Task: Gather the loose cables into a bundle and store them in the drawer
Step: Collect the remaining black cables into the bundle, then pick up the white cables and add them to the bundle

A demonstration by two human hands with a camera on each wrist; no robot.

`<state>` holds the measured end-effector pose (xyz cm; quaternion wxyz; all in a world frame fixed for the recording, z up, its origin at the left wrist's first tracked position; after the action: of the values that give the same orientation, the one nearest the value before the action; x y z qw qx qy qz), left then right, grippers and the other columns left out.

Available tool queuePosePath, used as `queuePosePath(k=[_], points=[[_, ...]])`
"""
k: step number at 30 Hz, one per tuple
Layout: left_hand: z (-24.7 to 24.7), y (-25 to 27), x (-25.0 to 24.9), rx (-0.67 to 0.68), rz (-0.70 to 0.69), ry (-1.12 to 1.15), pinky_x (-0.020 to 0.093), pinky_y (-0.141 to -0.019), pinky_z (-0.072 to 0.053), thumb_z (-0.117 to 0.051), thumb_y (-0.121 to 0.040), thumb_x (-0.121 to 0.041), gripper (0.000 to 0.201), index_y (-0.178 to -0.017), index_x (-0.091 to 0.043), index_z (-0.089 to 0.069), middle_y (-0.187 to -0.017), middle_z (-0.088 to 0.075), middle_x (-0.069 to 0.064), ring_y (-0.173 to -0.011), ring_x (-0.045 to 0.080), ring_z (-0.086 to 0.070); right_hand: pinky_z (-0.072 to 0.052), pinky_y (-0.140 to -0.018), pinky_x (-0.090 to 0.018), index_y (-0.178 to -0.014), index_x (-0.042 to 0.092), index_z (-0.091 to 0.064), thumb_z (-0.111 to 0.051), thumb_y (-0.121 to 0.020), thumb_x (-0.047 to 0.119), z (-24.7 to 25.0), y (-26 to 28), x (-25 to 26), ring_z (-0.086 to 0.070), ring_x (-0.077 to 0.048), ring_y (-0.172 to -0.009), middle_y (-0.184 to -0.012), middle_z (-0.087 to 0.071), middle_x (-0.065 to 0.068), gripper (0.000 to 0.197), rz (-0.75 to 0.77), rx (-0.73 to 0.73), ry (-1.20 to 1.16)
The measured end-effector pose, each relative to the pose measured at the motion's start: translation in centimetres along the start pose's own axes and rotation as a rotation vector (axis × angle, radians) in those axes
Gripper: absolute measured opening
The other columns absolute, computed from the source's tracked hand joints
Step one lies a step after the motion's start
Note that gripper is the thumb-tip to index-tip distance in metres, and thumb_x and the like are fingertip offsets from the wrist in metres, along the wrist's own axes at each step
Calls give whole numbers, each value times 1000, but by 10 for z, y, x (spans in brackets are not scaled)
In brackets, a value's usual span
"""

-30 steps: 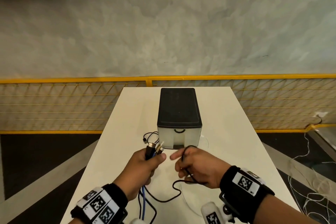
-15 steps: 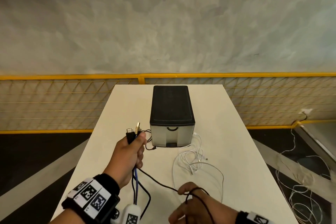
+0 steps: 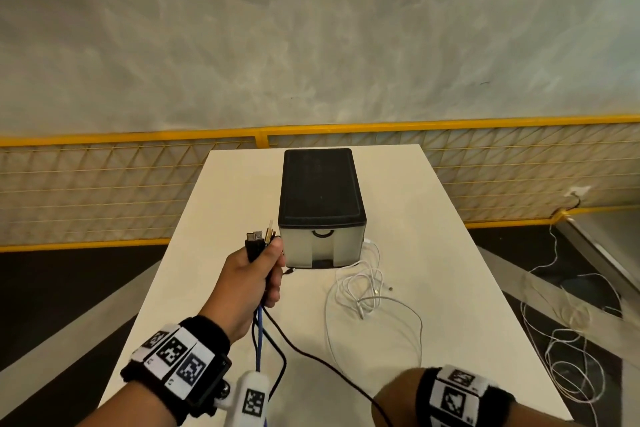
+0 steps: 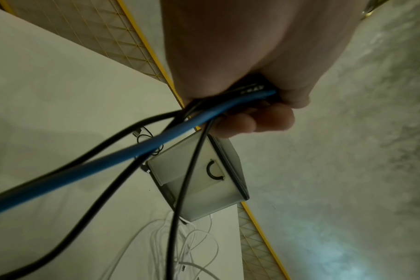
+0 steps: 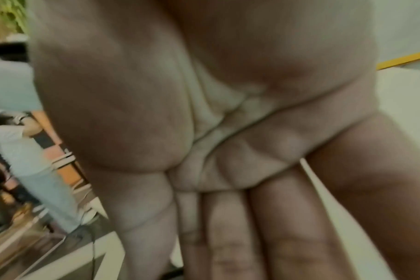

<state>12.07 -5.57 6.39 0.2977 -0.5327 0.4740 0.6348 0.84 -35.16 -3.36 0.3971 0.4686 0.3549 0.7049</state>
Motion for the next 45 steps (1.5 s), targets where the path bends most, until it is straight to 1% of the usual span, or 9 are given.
queuePosePath(k=[3,5,8,12,17,23,29,40,45], points=[[-7,1,0,48,-3,-25,26,-44,-31,-54,-98,-37,34,-78,-10,-59,-52,-48,0,-42,13,-38,-45,-93,-33,-84,-13,-56,-43,-97,9,108,24,34,-50,-32,-128,-137,-54,-20,29,-18,-16,73],[-12,0,1,72,-14,-59,24,-43,-29,-54,-98,-35,33,-78,-9,-59,-53,-48,0,-41,13,-35,-45,-77,-28,-78,-8,-57,-43,-95,7,168,21,62,-55,-32,-123,-131,-59,-21,27,-115,-274,190],[-20,-1,3,111,-8,-89,25,-44,-27,-55,-98,-32,31,-78,-9,-61,-54,-48,0,-43,13,-33,-42,-73,-28,-103,-1,-66,-44,-86,5,192,18,62,-65,-28,-108,-115,-69,-16,29,-205,-350,345],[-31,-4,6,161,16,-65,23,-42,-27,-63,-94,-19,20,-77,-10,-63,-55,-47,0,-44,12,-31,-41,-53,-22,-61,12,-53,-46,-82,11,254,-11,27,-56,-17,-57,-70,-62,-6,23,-230,-541,123],[-37,-12,12,148,61,-40,23,-42,-27,-66,-90,-12,11,-95,-3,-71,-53,-43,-3,-46,10,-32,-46,-96,-34,-118,3,-61,-47,-95,18,313,-71,-25,-57,-31,-116,-128,-59,-14,31,-177,-833,-124],[-38,-20,8,114,84,-99,30,-52,-44,-53,-98,-31,37,-75,-8,-70,-51,-50,6,-47,17,-46,-32,-110,-31,-140,6,-45,-45,-97,15,326,-144,-37,-42,-30,-135,-149,-43,-13,44,-159,-879,-390],[-31,-27,7,111,325,207,20,-41,-22,-64,-86,-37,36,-60,-12,-60,-49,-39,2,-38,11,-27,-47,-85,-34,-94,0,-69,-53,-94,16,314,-163,-37,-63,-34,-103,-106,-68,-20,23,-140,-841,-549],[-48,-12,-17,247,245,458,19,-38,-30,-59,-87,-23,24,-90,-8,-79,-65,-54,3,-44,9,-42,-40,-55,-32,-68,0,-61,-65,-89,11,278,-9,42,-43,-21,-54,-60,-50,-8,24,583,-1030,-990],[-56,0,-23,219,118,411,42,-80,-51,-55,-93,-31,30,-101,-13,-78,-105,-77,8,-93,23,-72,-43,-52,-16,-73,14,-71,-66,-88,14,246,25,93,-52,-3,-50,-62,-63,6,16,694,-1067,-623]])
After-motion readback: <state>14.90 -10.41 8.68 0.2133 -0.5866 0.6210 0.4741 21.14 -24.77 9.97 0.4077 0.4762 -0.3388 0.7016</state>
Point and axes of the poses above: each hand's wrist, its own y-axis away from the middle knuckle, its own z-axis out of the back of the hand, x = y × z, the point moved 1 cm from there along -y, towards the middle knuckle
